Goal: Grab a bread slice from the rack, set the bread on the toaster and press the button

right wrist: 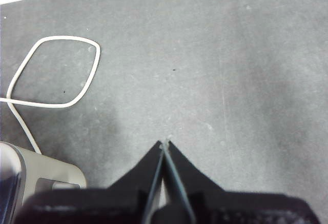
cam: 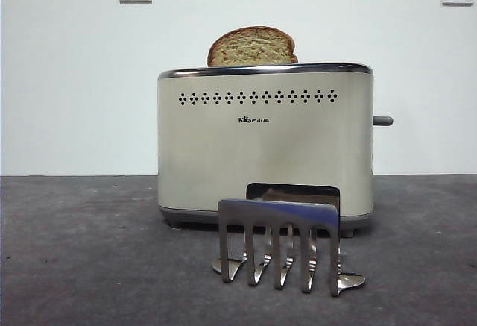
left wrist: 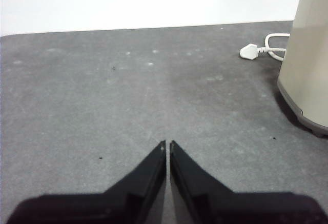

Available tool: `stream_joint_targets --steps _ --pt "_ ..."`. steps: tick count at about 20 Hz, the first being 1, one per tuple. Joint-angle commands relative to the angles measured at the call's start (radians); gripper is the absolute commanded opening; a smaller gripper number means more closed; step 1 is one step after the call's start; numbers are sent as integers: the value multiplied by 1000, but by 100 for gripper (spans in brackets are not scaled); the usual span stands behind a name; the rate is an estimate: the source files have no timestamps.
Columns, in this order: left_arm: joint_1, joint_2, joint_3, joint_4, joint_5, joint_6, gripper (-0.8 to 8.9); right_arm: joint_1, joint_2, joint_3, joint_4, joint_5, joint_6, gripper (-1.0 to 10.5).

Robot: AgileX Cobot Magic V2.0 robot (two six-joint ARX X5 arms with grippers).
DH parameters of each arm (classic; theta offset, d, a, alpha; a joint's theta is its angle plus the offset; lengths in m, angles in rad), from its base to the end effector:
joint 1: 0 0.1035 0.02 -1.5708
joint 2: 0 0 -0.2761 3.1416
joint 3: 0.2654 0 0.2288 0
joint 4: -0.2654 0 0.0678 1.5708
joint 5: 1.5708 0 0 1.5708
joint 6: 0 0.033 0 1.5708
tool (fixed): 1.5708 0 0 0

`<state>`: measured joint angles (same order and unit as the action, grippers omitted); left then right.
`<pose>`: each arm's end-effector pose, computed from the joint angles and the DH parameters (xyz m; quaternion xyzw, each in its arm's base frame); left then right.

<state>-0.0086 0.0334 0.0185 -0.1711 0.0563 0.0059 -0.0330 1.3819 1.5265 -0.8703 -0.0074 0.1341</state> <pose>0.0647 -0.0024 0.1508 0.0007 0.0927 -0.0326 0.9952 0.2533 -0.0081 0.3990 0.0698 0.3533 -0.0357 0.9322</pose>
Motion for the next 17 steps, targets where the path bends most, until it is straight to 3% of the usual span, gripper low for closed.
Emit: stream_joint_targets --steps 1,7,10,12,14,17 --pt "3 10 -11 7 3 -10 18 0 3 1 6 1 -5 0" --pt "3 39 -11 7 3 -10 18 0 2 0 5 2 -5 0" --pt "3 46 -10 7 3 -10 18 6 -74 -18 5 90 -42 0" --pt "3 47 -10 7 3 -10 18 12 -205 -93 45 106 -67 1" --pt "3 49 -10 7 3 -10 18 4 -385 -267 242 114 -114 1" --pt "3 50 -10 7 3 -10 18 -15 -691 -662 607 118 -117 0"
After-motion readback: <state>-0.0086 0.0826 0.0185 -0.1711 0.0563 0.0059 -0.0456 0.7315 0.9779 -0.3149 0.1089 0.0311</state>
